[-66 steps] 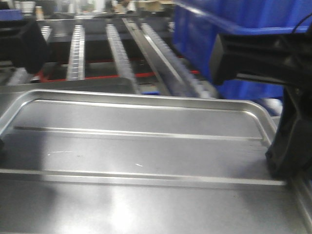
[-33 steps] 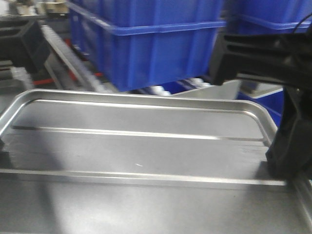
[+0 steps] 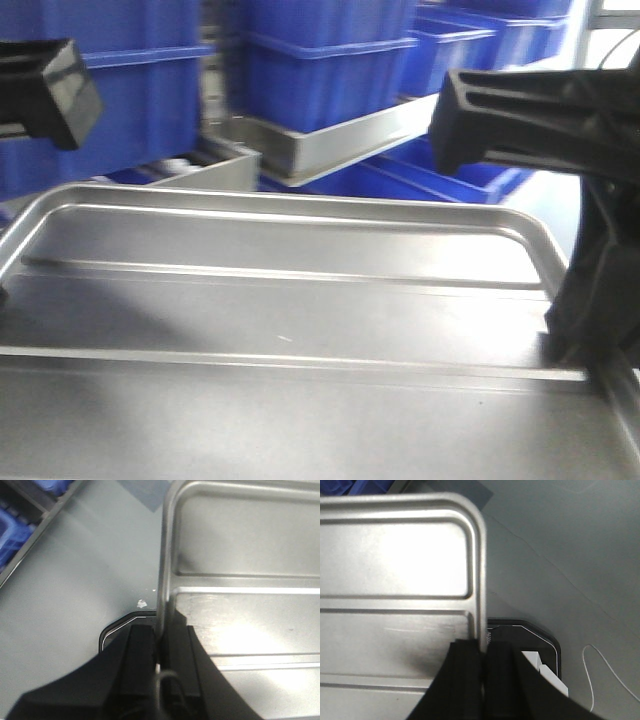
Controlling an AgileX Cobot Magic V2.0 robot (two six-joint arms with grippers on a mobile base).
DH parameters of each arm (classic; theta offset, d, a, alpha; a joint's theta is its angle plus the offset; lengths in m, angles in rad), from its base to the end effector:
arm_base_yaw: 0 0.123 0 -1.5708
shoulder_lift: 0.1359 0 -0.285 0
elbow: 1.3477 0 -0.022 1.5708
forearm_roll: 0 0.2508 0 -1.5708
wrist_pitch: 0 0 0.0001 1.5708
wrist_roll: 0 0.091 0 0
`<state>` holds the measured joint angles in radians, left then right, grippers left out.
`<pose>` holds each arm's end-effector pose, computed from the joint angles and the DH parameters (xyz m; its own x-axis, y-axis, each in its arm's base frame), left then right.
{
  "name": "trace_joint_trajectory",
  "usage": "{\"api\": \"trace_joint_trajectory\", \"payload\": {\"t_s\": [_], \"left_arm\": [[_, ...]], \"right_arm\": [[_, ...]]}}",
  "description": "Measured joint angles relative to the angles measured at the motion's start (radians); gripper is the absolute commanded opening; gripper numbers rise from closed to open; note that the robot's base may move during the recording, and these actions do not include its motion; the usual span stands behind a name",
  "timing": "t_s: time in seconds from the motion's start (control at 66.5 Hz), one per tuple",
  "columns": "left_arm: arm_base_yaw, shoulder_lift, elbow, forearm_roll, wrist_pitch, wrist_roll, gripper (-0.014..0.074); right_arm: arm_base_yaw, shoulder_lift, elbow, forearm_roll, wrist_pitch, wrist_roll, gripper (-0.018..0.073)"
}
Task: Grab silver tray and place in blue box
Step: 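Hold the tray level in both grippers while the base drives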
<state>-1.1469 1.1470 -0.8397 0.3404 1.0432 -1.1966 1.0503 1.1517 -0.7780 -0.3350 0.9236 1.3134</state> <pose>0.1050 -0.1688 0.2806 -0.9140 0.0417 -0.4036 0.1051 0.9851 -0.1364 0.1203 0.1619 0.2656 -0.9105 0.1466 -0.3866 0.0588 0.9714 0.2299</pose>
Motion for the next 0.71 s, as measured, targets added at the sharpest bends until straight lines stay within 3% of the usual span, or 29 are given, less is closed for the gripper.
{"api": "trace_joint_trajectory", "payload": {"t_s": [0.707], "left_arm": [[0.0, 0.0, 0.0, -0.004, 0.002, 0.0, -0.0014]], "right_arm": [[0.0, -0.002, 0.0, 0.0, 0.0, 0.0, 0.006]]}}
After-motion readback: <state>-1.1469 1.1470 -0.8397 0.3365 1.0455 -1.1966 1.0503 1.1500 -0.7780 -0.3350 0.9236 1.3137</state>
